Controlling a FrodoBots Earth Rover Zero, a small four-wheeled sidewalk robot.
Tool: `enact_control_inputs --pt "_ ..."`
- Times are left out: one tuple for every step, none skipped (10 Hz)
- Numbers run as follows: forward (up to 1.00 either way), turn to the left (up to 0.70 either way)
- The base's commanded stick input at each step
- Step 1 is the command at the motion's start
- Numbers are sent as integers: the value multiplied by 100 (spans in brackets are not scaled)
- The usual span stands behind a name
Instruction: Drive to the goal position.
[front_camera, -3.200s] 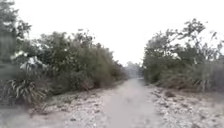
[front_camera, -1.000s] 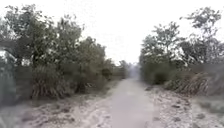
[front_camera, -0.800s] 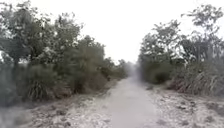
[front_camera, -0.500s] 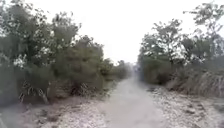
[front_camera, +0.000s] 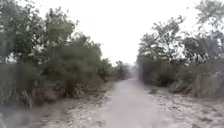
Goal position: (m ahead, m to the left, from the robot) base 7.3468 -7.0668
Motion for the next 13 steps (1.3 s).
enact_control_inputs --pt "60 -13" --pt "60 -1" --pt "60 0" --pt "60 0" --pt "60 0" --pt "60 0" --pt "60 0" --pt "60 0" --pt "60 0" --pt "60 0" --pt "60 0" --pt "60 0" --pt "60 0"
